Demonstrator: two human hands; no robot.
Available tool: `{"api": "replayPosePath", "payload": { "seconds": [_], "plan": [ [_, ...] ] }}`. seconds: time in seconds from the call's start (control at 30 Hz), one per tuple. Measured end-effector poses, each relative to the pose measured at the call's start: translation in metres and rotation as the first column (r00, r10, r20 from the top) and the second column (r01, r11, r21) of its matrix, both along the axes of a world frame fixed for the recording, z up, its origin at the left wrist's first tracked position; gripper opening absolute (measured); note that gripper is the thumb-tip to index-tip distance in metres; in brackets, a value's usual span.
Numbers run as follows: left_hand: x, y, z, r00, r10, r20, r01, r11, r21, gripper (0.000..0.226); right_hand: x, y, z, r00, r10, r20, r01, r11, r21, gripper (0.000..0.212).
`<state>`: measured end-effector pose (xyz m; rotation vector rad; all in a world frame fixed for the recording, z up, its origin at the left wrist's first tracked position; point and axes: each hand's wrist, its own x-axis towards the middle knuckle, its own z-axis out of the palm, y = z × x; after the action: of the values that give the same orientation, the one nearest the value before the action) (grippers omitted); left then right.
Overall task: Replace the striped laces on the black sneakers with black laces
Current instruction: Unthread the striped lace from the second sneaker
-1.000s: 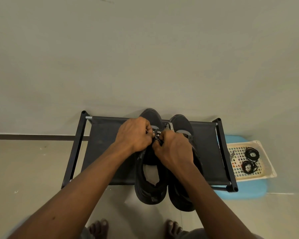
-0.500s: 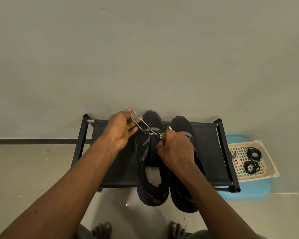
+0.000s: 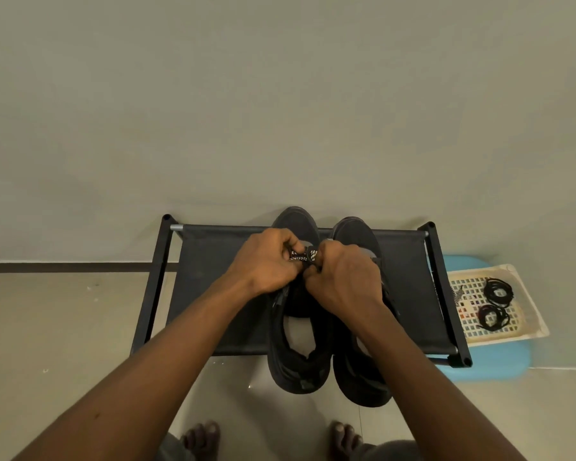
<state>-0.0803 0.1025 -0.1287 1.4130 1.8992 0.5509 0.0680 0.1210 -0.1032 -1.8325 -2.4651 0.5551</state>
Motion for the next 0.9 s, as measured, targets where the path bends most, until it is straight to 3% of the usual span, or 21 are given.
{"api": "replayPosePath", "payload": {
  "seconds": [0.17,0.33,0.43,0.53,0.63,0.77,0.9],
  "plan": [
    [0.006,-0.003,0.001,0.992,0.020,-0.123,-0.016,0.999,0.030,0.007,0.000,0.001,0.000,0.999,-0.009,0.047,0.009,1.000,0.009,0.033],
    [0.000,0.000,0.004,0.992,0.122,-0.020,-0.123,0.992,-0.031,0.014,0.000,0.003,0.000,0.998,-0.027,0.053,0.026,1.000,0.011,0.032],
    [-0.009,0.003,0.010,0.952,0.285,0.115,-0.283,0.959,-0.034,0.020,0.002,0.007,-0.001,0.998,-0.050,0.042,0.050,0.999,-0.010,0.028],
    [-0.025,0.006,0.012,0.815,0.479,0.327,-0.491,0.870,-0.051,0.016,0.005,0.009,-0.001,0.997,-0.067,0.022,0.068,0.997,-0.030,0.026],
    [-0.026,0.011,0.011,0.650,0.562,0.511,-0.604,0.791,-0.101,0.019,0.003,0.011,-0.002,0.998,-0.068,0.018,0.069,0.997,-0.032,0.027],
    [-0.021,0.016,0.015,0.494,0.578,0.650,-0.693,0.713,-0.107,0.023,0.004,0.013,-0.003,0.998,-0.069,0.012,0.070,0.996,-0.049,0.027],
    [-0.023,0.016,0.016,0.258,0.477,0.840,-0.692,0.698,-0.184,0.018,0.006,0.013,-0.004,0.998,-0.064,0.010,0.065,0.996,-0.055,0.027]
  ]
}}
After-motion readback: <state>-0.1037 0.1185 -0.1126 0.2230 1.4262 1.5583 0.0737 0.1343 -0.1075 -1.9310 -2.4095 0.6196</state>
